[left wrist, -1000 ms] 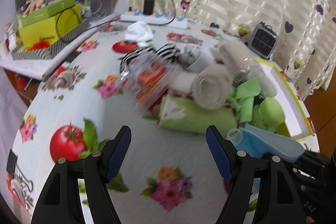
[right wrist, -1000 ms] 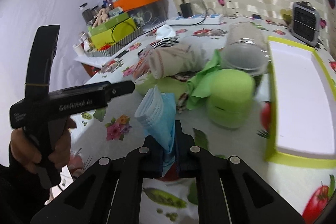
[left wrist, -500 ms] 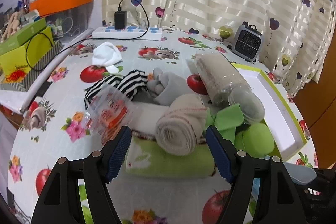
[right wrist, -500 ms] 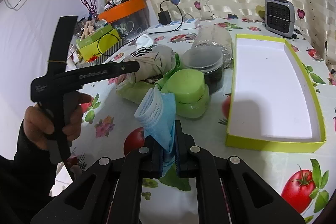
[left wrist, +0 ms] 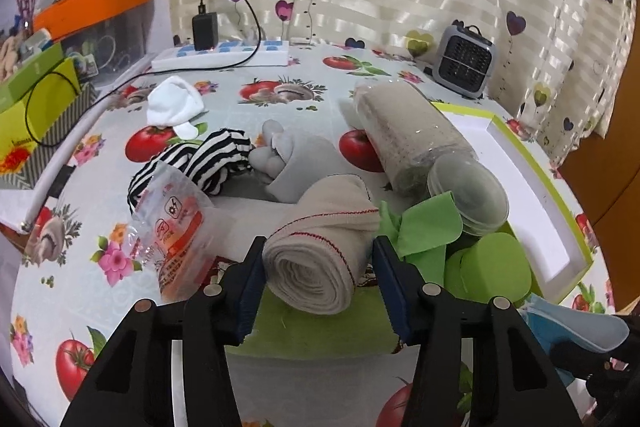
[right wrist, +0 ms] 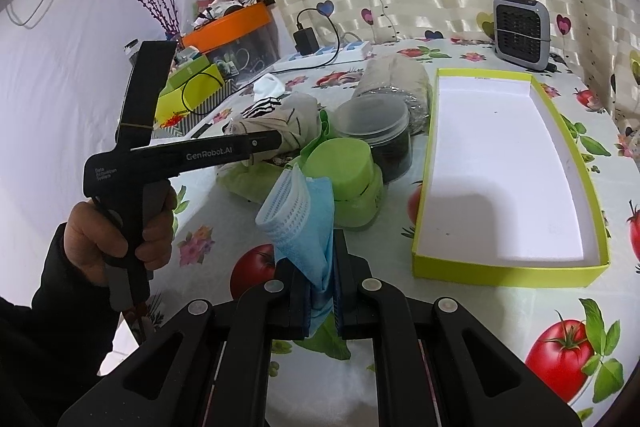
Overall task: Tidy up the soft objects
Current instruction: 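Close right tool on blue mask while left tool grasps beige bandage roll, then carry mask and bandage roll into yellow-green box and open both tools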
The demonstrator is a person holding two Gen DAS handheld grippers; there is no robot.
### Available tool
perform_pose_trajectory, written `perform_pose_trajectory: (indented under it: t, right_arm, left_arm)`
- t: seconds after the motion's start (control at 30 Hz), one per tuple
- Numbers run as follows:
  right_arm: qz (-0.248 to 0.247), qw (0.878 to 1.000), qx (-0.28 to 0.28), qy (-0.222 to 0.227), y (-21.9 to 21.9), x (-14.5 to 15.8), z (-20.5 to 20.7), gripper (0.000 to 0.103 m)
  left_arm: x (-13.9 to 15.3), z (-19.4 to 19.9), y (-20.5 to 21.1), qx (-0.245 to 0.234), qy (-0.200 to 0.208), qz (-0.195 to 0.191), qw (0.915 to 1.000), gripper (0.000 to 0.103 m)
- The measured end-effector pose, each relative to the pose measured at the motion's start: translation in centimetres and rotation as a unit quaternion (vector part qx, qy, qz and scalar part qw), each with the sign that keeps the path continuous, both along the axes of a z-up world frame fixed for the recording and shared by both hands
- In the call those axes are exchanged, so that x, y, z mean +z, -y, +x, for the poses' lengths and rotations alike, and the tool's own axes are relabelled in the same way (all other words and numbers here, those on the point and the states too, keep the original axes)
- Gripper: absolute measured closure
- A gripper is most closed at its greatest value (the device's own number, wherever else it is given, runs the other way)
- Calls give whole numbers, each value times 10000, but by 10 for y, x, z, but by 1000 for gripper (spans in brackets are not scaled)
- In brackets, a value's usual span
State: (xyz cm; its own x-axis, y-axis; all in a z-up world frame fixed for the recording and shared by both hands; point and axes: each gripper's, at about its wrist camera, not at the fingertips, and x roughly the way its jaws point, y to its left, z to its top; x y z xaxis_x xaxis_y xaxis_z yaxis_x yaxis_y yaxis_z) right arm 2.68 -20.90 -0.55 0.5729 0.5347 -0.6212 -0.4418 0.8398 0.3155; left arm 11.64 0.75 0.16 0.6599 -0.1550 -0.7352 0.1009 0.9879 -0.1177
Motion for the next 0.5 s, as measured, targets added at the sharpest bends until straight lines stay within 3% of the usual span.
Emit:
perform_pose_trajectory:
  t: [0.07,0.5]
  right_arm:
    - [5,10000,-16,24,1,1,-2,95]
    - [52,9999,-65,145,2,9,-13,95]
  left_arm:
    - [1,-1,-5,6,13,-153,9999,60]
    - [14,-31,-18,91,237,-434,9987,63]
